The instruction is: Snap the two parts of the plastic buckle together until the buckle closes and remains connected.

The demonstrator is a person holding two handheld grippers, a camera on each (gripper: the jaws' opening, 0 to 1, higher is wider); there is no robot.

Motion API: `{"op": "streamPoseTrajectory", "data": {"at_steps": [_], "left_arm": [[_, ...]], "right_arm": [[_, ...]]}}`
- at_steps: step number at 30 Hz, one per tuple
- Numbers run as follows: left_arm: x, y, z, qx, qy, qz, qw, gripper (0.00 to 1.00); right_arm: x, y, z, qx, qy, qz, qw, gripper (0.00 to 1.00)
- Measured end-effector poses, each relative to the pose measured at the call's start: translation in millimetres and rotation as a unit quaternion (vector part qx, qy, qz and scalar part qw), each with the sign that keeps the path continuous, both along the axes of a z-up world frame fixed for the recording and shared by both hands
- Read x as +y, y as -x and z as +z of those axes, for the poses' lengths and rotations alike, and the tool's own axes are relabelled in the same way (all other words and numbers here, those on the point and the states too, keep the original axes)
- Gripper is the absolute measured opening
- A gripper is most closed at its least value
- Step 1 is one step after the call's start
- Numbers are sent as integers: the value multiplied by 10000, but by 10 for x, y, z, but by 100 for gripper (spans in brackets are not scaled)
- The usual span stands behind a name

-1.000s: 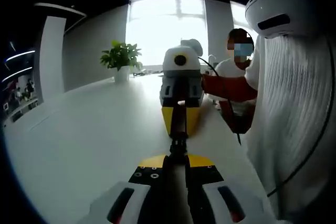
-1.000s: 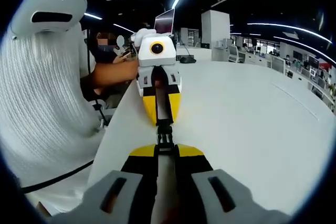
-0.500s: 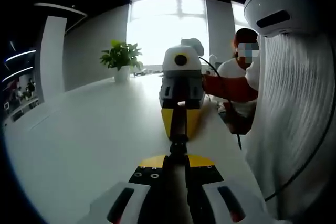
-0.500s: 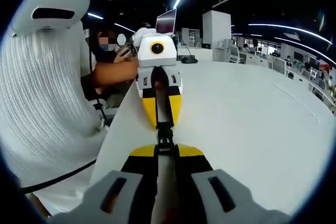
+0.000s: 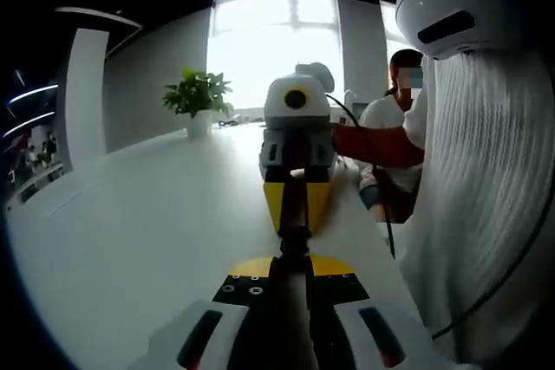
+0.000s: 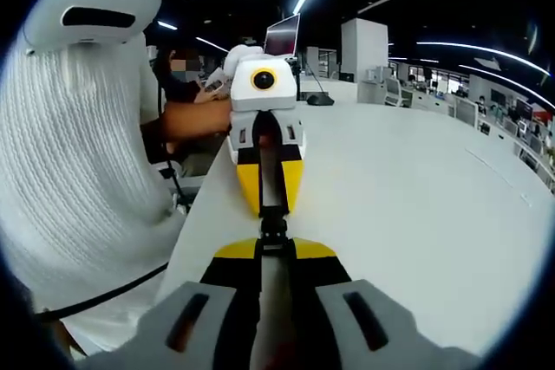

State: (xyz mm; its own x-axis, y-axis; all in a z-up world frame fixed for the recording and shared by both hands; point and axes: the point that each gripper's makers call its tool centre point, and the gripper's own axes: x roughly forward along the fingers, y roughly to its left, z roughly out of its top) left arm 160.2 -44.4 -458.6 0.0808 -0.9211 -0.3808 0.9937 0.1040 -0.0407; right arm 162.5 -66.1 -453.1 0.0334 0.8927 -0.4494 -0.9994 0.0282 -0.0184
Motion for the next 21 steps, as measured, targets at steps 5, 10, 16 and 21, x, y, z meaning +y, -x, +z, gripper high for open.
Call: {"op": "streamPoseTrajectory", "data": {"at_steps": [5, 10, 16, 21], "left_arm": [[0, 9, 1, 5, 1, -26, 10000, 11], [1, 13, 2, 20, 5, -28, 10000, 11], [1, 27, 3, -6, 9, -72, 10000, 11], [2, 24, 1, -10, 23, -158, 9999, 10]], "right_arm": [[6, 14, -1, -35, 24, 49, 10000, 12], [10, 10, 1, -34, -1, 78, 10000, 11], [9, -1, 0, -19, -16, 139, 9999, 11], [13, 2, -2, -12, -8, 184, 9998, 11]]}}
